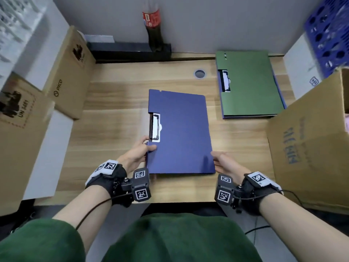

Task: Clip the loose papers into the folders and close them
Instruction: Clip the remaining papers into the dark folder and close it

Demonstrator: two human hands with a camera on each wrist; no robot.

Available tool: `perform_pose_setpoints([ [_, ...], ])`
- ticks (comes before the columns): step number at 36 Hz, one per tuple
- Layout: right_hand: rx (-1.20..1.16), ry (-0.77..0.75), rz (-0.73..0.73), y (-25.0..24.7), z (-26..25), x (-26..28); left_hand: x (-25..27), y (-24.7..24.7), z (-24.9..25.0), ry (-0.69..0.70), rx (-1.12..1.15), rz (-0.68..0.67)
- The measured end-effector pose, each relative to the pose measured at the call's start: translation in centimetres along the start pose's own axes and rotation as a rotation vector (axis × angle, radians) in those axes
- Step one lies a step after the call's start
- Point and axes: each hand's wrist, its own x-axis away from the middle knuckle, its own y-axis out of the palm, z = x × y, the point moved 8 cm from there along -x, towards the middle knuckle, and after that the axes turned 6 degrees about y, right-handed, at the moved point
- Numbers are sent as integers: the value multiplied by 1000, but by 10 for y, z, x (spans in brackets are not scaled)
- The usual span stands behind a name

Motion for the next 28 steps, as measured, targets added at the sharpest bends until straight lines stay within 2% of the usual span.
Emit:
perform_pose_setpoints([
  [4, -66, -62, 36, 6, -23, 7, -2, -8, 43, 150, 50, 39],
  [8, -355, -168, 29, 7, -57, 16, -4, -8, 86, 260, 136, 58],
  [13, -745, -286, -180, 20, -87, 43, -8, 10, 121, 326, 240, 87],
  [21, -730, -343, -283, 63, -98, 75, -8, 61, 146, 393, 277, 11],
  [28, -861, -410, -194, 56, -110, 73, -11, 86, 160, 371, 222, -130],
])
